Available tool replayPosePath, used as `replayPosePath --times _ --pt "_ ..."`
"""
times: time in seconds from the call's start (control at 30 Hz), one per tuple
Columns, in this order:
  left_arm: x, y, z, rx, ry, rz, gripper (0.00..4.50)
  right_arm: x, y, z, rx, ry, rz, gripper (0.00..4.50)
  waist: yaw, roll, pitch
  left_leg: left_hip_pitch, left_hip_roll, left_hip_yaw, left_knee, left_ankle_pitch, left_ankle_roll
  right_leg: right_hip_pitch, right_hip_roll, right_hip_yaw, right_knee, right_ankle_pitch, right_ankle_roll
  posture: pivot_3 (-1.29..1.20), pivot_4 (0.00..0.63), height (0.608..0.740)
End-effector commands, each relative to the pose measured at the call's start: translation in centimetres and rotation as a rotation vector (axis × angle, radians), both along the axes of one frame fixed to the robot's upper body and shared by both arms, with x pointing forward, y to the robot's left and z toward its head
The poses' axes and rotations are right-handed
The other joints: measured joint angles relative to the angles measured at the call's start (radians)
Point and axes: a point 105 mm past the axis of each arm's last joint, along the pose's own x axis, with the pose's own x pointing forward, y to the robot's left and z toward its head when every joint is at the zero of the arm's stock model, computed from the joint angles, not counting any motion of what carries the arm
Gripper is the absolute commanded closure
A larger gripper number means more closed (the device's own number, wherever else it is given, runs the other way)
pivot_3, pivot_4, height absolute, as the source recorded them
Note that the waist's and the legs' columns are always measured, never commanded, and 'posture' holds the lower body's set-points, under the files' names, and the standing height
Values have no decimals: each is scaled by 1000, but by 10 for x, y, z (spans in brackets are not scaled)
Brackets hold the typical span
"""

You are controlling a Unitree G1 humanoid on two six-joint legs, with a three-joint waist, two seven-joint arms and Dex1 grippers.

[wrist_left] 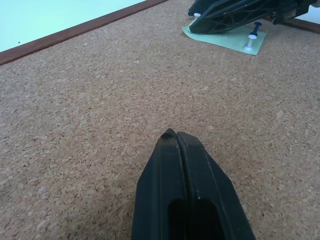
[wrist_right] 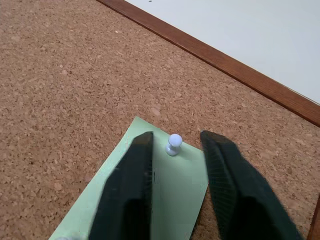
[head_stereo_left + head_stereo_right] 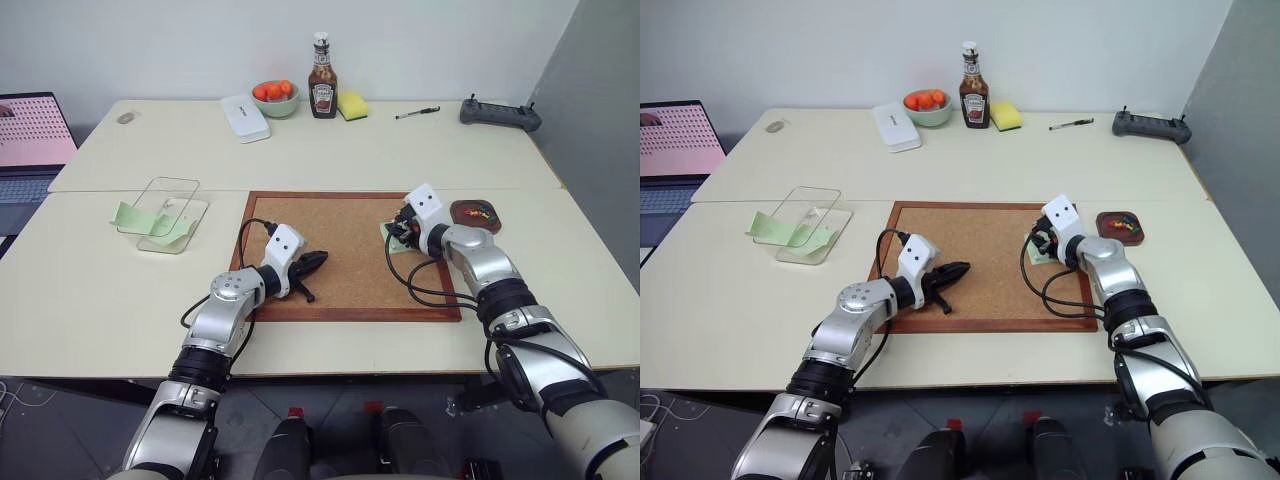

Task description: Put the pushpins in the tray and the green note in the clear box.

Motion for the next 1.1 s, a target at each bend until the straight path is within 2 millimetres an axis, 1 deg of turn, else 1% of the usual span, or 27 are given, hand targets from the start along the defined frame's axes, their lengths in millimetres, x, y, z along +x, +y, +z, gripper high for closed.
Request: replayPosePath --times 0.03,0.13,0.17,0.57,0.8,0.97,1.07,1.1 --pt "-6 -3 -11 13 40 -16 4500 7 1 25 28 -76 -1 3820 0 0 0 0 0 0 0 0 0 0 0 0 0 0 0 0 150 740" --pt "-6 -3 -12 15 42 -15 4500 7 2 29 38 -90 5 4414 0 0 0 0 0 0 0 0 0 0 0 0 0 0 0 0 150 740" --pt "-6 -3 -12 16 43 -14 4500 7 3 31 42 -95 8 4497 0 0 0 0 0 0 0 0 0 0 0 0 0 0 0 0 150 740" --pt "-6 -1 -20 50 69 0 4500 4 13 49 99 -148 52 4497 0 0 0 0 0 0 0 0 0 0 0 0 0 0 0 0 150 740" --pt "-6 0 -22 54 78 -2 4500 2 13 54 116 -161 49 4497 0 1 0 1 0 0 0 0 0 0 0 0 1 0 0 0 150 740" --pt "-8 -2 -23 52 82 -8 4500 -1 10 61 130 -181 39 4497 0 1 -1 1 0 0 0 0 0 0 0 0 1 0 0 0 150 740" --pt "-10 -3 -24 50 84 -13 4500 -2 -3 74 147 -213 2 4497 0 1 -1 0 0 0 0 0 0 0 0 0 1 0 0 0 150 740" --pt "-10 -4 -24 49 85 -15 4500 -3 -11 78 143 -226 -19 4497 1 1 -1 0 0 0 0 0 0 0 0 0 1 0 0 0 150 740"
